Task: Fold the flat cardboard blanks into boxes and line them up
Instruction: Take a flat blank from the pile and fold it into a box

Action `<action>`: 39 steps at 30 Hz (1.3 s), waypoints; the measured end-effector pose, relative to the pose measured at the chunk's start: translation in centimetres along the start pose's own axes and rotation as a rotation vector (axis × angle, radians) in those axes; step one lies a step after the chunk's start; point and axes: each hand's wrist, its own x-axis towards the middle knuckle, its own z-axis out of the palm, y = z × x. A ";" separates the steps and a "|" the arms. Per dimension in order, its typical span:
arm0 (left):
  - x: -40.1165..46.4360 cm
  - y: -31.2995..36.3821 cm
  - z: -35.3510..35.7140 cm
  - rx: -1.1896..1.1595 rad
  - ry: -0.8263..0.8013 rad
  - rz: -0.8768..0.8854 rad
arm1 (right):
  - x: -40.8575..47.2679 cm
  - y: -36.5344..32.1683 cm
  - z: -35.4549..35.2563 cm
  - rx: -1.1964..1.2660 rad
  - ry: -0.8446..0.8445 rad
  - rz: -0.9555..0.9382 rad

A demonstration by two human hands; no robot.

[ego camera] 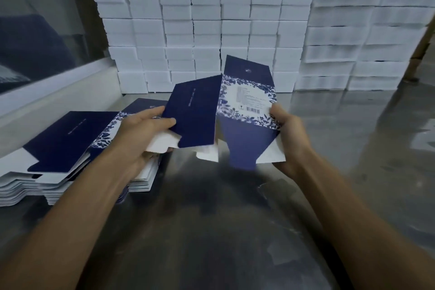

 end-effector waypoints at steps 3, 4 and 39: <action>-0.1 0.4 0.7 -0.121 -0.214 -0.033 | -0.1 -0.4 -0.2 0.056 -0.124 -0.031; -0.2 0.4 1.4 -0.174 -0.248 -0.039 | 0.0 -0.2 -0.4 0.015 -0.166 -0.044; -0.8 -3.1 6.0 -0.369 -0.109 -0.085 | 0.6 1.4 0.2 0.019 0.073 -0.176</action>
